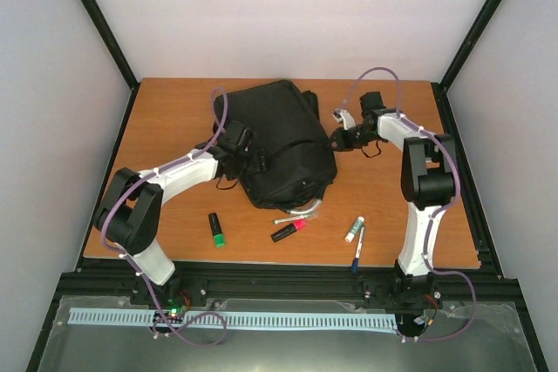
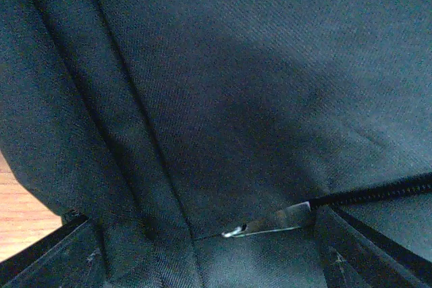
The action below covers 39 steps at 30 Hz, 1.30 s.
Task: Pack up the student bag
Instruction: Adjust the student bag at the center of the board, then zip the student bag at the center of the board.
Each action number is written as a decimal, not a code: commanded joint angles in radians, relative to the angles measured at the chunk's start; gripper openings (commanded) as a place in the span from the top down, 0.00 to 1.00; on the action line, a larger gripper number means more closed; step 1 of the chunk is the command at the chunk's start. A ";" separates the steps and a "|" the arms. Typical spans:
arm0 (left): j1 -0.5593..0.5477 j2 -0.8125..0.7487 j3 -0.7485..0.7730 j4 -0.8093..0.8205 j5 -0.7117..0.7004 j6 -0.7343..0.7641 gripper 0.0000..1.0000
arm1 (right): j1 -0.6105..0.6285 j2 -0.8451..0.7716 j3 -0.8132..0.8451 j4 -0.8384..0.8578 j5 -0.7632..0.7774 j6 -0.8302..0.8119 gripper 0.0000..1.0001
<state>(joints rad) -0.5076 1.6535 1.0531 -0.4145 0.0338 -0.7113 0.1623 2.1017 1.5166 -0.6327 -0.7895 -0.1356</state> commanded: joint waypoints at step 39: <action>-0.115 -0.453 -0.263 -0.088 -0.114 0.254 0.36 | 0.194 -0.587 -0.328 0.060 0.063 -0.322 0.29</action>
<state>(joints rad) -0.6174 1.2858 0.8845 -0.6285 -0.2504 -0.5392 0.3336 1.4895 1.2411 -0.6071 -0.7452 -0.3908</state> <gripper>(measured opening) 0.821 0.716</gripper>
